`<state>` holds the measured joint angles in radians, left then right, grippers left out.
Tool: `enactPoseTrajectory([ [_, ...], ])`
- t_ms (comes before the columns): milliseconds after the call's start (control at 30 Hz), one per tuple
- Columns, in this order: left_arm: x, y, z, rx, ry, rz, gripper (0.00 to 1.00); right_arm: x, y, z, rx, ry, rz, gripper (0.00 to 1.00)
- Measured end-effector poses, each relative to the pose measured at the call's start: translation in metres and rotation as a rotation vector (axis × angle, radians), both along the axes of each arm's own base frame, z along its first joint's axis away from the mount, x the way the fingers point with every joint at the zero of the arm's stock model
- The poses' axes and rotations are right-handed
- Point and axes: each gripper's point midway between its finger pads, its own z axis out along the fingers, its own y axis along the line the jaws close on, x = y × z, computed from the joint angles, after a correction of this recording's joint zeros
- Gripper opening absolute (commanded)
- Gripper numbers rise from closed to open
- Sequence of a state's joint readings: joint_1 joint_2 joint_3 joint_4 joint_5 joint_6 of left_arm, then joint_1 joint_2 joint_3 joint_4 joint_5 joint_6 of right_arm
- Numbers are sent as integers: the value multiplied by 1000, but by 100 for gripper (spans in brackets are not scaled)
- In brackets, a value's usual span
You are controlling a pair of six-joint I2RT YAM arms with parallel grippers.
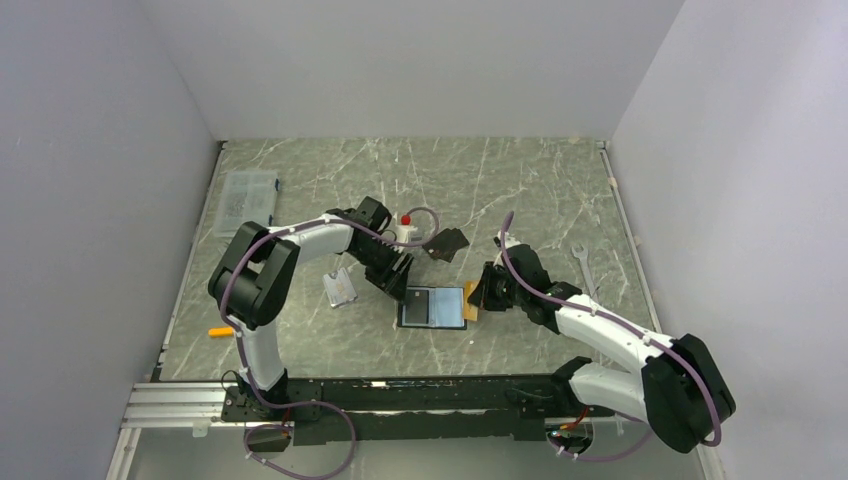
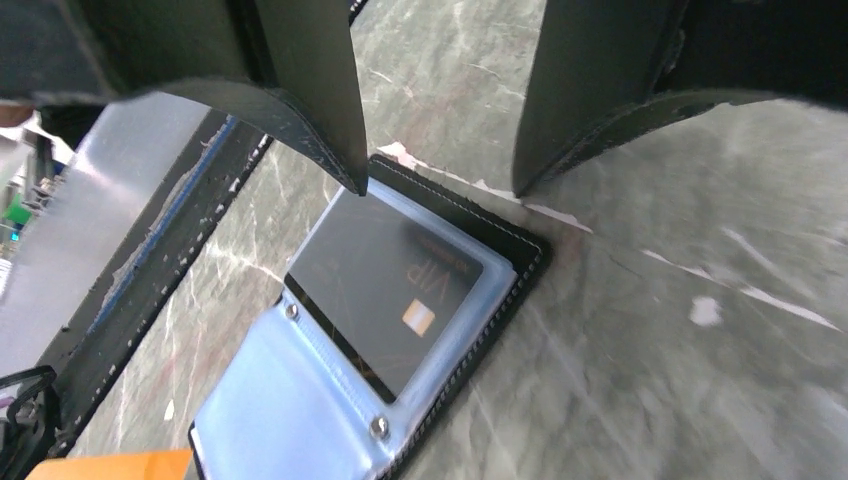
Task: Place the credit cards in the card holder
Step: Move the card holder to the center of the board, then turn over the card holder at the center of the board.
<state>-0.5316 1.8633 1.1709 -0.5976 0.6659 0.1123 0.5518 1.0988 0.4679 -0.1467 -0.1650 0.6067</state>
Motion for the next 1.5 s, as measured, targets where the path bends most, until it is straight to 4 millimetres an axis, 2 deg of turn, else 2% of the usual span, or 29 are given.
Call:
enactPoseTrajectory([
  [133, -12, 2, -5, 0, 55, 12, 61, 2, 2, 1, 10, -8, -4, 0],
  [867, -9, -2, -6, -20, 57, 28, 58, -4, 0, -11, 0, 9, -1, 0],
  [1500, -9, -3, -7, -30, 49, 29, 57, -4, 3, -9, 46, 9, -27, 0],
])
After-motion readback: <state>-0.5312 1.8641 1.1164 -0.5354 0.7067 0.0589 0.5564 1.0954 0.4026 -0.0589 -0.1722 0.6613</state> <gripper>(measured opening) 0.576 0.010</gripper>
